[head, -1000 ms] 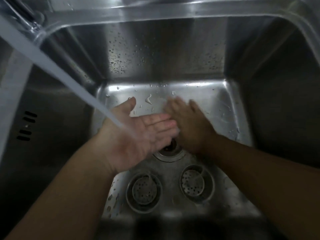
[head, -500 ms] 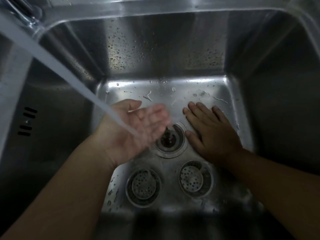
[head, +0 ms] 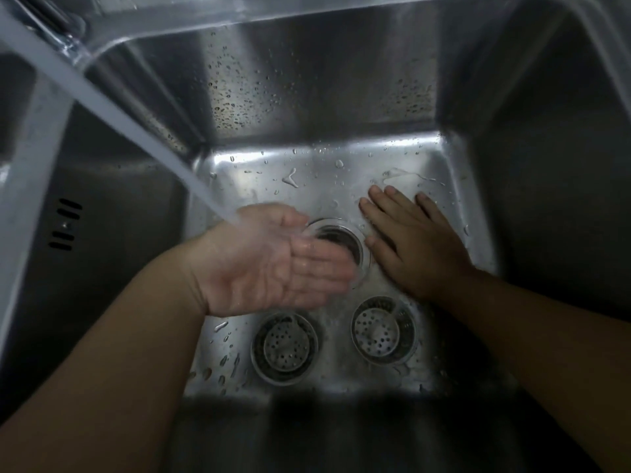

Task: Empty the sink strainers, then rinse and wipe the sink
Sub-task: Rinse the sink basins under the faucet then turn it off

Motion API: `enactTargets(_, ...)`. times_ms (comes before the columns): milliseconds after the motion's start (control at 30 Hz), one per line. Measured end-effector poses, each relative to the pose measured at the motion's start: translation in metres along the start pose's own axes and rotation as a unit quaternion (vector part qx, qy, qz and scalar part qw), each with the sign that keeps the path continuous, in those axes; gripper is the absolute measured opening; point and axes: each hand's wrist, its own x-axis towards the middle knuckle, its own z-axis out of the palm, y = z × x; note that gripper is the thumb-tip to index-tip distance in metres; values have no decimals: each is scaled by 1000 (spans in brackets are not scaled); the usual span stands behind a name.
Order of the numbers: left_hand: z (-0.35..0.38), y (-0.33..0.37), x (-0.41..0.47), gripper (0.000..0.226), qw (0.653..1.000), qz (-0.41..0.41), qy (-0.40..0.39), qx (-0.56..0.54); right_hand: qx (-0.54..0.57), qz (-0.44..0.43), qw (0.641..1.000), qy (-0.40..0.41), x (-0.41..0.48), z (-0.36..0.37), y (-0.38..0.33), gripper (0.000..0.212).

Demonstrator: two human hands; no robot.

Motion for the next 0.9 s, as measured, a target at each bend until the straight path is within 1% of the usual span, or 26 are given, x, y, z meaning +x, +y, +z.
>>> enactTargets(33,0,-2,-1,63,999,-18,14,43,30,11,999,8,1,0,-2,59)
enactTargets(67,0,-5,-1,56,995,-28,45,89,65,25,997,16,3,-1,-4,56)
enactTargets(100,-1,-9,0,45,985,-21,93,141,104,38,993,27,3,-3,-7,52)
enactTargets(133,-3,-12,0,33,967,-2,147,209,136,46,989,42,4,-6,-9,46)
enactTargets(167,-7,-14,-1,28,934,14,194,299,156,46,985,56,5,-10,-12,39)
enactTargets(200,-10,-14,-4,30,893,17,210,397,173,44,982,60,7,-16,-16,31)
enactTargets(233,-12,-15,-8,35,860,-1,196,471,207,47,976,42,11,-25,-20,24)
enactTargets(267,-14,-16,-9,42,837,-35,176,517,258,64,964,-4,17,-37,-24,19)
enactTargets(300,-15,-17,-10,48,823,-68,161,541,312,86,943,-75,22,-50,-29,18)
enactTargets(333,-16,-19,-9,50,814,-94,151,553,340,99,922,-158,28,-64,-33,17)
enactTargets(367,-15,-22,-7,47,814,-111,145,552,331,92,908,-239,32,-77,-35,19)
enactTargets(400,-14,-24,-4,40,820,-117,145,542,302,77,896,-316,34,-88,-37,28)
enactTargets(467,-13,-28,2,26,826,-103,172,528,223,72,860,-453,33,-105,-40,57)
enactTargets(500,-14,-28,3,21,823,-92,190,527,182,79,845,-497,29,-109,-43,68)
enactTargets(533,-15,-27,4,18,821,-78,210,525,140,82,839,-519,24,-108,-46,74)
enactTargets(567,-17,-26,5,15,823,-59,233,515,98,73,847,-518,18,-105,-49,75)
enactTargets(600,-18,-26,5,13,833,-29,259,489,59,55,862,-500,12,-99,-52,71)
enactTargets(667,-19,-22,4,10,862,50,312,396,44,14,897,-439,2,-89,-55,54)
enactTargets(700,-18,-19,3,11,869,85,337,353,60,6,909,-412,1,-85,-54,45)
enactTargets(767,-20,-14,2,17,867,127,386,288,102,13,923,-370,4,-82,-50,28)
enactTargets(833,-23,-13,1,21,859,133,423,255,147,44,931,-330,10,-84,-45,21)
enactTargets(900,-26,-16,-2,16,868,127,426,223,213,100,932,-276,16,-84,-39,15)
